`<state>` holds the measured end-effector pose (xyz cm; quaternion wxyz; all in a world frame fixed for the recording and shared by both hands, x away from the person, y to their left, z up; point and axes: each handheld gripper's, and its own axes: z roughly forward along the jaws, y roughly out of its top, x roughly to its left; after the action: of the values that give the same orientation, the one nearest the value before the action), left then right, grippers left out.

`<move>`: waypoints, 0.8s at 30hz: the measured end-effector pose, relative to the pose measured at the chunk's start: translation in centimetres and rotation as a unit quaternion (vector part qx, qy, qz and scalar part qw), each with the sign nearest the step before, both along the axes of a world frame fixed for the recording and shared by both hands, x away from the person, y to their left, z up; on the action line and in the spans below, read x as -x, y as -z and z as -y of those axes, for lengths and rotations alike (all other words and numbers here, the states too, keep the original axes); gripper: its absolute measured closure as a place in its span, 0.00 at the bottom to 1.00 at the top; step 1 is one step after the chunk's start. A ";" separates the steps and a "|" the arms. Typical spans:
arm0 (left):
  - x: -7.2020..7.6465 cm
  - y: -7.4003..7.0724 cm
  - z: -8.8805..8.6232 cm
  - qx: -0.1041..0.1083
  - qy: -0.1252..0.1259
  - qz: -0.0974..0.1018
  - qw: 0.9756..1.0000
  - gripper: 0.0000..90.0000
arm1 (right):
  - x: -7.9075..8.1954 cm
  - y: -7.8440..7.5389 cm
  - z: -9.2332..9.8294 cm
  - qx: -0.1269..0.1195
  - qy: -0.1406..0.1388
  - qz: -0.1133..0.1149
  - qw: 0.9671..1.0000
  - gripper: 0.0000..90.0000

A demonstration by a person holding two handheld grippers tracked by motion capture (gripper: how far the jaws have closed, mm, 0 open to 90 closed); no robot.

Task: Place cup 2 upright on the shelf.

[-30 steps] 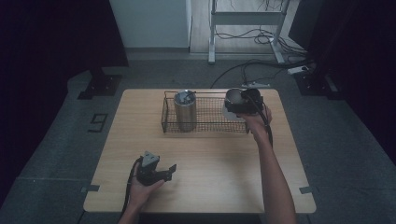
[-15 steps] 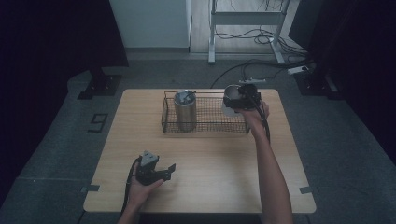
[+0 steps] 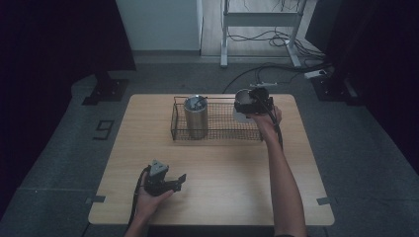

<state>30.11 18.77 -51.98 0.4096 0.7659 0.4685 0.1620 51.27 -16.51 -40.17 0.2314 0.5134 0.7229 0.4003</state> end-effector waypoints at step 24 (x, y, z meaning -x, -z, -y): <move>0.3 -0.2 0.4 -0.006 0.014 0.016 1.000 0.21 | -2.9 0.9 -1.6 0.010 -0.001 -0.013 1.000 0.08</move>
<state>29.81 18.36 -51.76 0.4149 0.7720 0.4502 0.1710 54.18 -14.90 -41.03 0.2266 0.5152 0.7304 0.3869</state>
